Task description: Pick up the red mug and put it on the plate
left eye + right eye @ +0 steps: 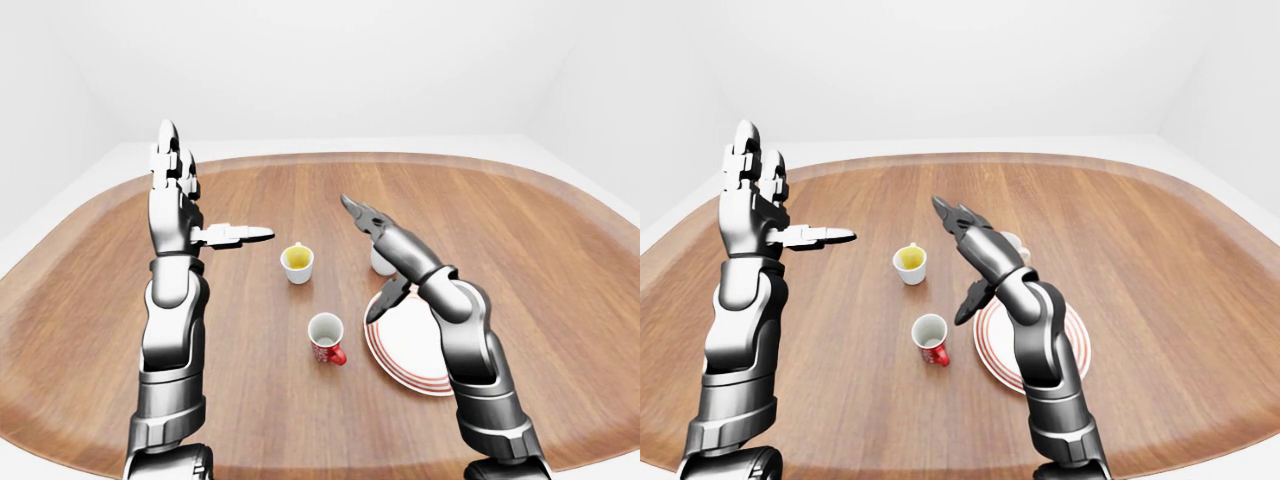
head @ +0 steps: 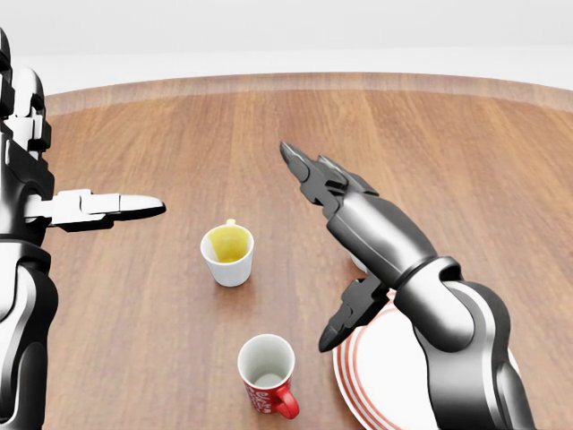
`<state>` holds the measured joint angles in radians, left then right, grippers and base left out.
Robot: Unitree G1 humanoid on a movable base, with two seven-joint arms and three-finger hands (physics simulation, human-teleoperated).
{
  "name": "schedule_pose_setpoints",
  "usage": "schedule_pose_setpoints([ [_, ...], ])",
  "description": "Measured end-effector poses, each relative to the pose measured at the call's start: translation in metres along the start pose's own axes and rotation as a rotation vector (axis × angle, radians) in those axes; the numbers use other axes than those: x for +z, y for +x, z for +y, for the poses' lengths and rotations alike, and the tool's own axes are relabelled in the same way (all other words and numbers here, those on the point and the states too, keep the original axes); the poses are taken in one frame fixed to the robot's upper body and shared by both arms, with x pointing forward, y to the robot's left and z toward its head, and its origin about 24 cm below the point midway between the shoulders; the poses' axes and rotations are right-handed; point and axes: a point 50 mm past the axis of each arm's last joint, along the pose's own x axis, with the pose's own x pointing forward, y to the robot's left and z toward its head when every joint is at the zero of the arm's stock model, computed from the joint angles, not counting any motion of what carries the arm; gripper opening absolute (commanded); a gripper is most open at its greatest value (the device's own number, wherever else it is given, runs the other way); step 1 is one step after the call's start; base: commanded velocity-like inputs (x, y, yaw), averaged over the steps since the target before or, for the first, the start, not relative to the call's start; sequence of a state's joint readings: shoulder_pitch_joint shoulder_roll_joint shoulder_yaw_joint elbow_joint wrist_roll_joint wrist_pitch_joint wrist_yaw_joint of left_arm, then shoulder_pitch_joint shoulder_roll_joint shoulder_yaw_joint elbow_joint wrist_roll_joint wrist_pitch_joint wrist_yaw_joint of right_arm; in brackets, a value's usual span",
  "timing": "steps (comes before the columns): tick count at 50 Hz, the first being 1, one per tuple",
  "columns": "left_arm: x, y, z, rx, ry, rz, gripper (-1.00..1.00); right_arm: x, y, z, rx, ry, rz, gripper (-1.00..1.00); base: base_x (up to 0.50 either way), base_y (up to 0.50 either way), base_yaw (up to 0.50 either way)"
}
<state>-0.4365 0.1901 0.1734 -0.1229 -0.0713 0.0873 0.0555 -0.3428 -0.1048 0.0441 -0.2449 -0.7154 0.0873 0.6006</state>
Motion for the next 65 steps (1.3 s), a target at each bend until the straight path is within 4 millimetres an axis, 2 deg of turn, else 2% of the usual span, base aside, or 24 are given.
schedule_pose_setpoints([
  [40,-0.004,0.000,0.000,0.001,-0.001,0.018,1.00,-0.015,0.024,0.044,0.165,-0.002,0.121,1.00,0.00,0.00,0.00],
  [65,-0.004,0.001,0.002,0.002,-0.001,0.017,1.00,-0.037,0.036,0.080,0.231,0.083,0.212,1.00,0.00,0.00,0.00],
])
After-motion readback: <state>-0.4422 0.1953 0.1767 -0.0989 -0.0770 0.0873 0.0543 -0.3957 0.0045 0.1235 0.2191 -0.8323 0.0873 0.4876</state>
